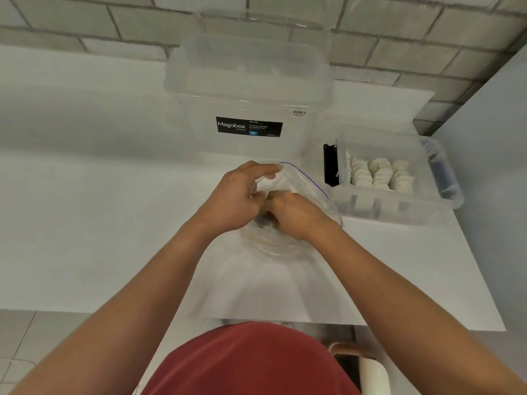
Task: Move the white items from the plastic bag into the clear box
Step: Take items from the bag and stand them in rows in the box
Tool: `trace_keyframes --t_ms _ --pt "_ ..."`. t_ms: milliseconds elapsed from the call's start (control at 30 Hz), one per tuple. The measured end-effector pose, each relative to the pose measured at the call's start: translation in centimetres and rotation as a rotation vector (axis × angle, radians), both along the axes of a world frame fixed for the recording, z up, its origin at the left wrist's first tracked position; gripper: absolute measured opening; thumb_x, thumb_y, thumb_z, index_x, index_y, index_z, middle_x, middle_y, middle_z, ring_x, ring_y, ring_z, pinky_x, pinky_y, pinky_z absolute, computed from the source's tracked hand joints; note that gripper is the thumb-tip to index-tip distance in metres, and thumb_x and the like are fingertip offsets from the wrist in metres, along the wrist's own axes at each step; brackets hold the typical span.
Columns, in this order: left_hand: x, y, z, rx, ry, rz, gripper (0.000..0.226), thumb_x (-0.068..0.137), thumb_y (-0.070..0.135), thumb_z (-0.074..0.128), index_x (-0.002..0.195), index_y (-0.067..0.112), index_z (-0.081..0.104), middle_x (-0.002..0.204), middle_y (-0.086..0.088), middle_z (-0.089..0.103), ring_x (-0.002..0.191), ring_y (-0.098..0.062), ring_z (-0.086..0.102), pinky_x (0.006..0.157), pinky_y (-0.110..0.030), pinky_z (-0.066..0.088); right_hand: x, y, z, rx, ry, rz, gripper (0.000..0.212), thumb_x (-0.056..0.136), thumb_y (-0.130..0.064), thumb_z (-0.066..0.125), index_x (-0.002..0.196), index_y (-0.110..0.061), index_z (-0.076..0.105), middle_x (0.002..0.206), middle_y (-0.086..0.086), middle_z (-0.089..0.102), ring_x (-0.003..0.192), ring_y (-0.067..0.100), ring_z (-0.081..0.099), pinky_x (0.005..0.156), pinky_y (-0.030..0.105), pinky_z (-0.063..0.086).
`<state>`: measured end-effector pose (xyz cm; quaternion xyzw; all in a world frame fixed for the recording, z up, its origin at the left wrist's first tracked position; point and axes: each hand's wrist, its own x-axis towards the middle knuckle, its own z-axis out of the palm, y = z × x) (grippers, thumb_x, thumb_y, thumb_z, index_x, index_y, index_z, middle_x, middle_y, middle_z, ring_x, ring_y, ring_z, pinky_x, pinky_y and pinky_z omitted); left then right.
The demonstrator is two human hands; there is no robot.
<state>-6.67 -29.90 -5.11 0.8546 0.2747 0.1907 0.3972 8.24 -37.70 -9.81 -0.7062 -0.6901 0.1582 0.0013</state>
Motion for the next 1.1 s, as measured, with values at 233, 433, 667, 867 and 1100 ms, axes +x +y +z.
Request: trace_keyframes --t_ms 233,433,667,867,1100 --pt "-0.1 0.1 0.0 -0.022 0.002 -0.013 0.056 0.086 -0.001 0.06 0.134 0.028 0.059 0.116 0.012 0.063 0.071 -0.004 0.05 0.074 -0.006 0.039 0.3 -0.5 -0.1 0.036 -0.036 0.138 0.023 0.081 -0.005 0.063 0.1 -0.019 0.063 0.103 -0.004 0.061 0.088 0.022 0.054 0.056 0.024 0.023" --pt "-0.1 0.1 0.1 -0.03 -0.005 -0.031 0.057 0.085 -0.002 0.06 0.134 0.028 0.059 0.116 0.012 0.063 0.069 -0.004 0.048 0.073 -0.005 0.038 -0.1 -1.2 0.6 0.061 -0.01 0.105 0.018 0.085 -0.01 0.06 0.095 -0.021 0.071 0.096 -0.003 0.069 0.083 0.024 0.062 0.066 0.035 0.047" --pt "-0.3 0.4 0.4 -0.028 -0.003 -0.025 0.059 0.084 -0.003 0.058 0.134 0.03 0.059 0.116 0.013 0.062 0.07 -0.006 0.049 0.071 -0.004 0.037 -1.0 -2.0 4.5 0.12 -0.045 0.017 0.026 0.091 -0.014 0.059 0.104 -0.029 0.074 0.089 -0.006 0.068 0.079 0.021 0.063 0.063 0.033 0.044" --pt "-0.2 0.7 0.8 -0.026 -0.008 -0.014 0.06 0.084 -0.002 0.058 0.135 0.031 0.057 0.115 0.014 0.061 0.074 -0.009 0.051 0.072 -0.002 0.036 -0.3 -2.8 6.8 0.309 -0.071 -0.09 0.015 0.093 -0.02 0.06 0.092 -0.021 0.075 0.088 -0.001 0.07 0.081 0.027 0.066 0.067 0.041 0.054" --pt "0.3 0.5 1.0 -0.038 -0.004 -0.015 0.058 0.086 -0.002 0.058 0.134 0.031 0.058 0.115 0.014 0.06 0.073 -0.01 0.05 0.071 -0.003 0.038 0.4 -3.5 6.6 0.295 -0.067 -0.11 0.016 0.089 -0.014 0.062 0.086 -0.019 0.077 0.084 0.001 0.063 0.075 0.029 0.063 0.062 0.042 0.054"
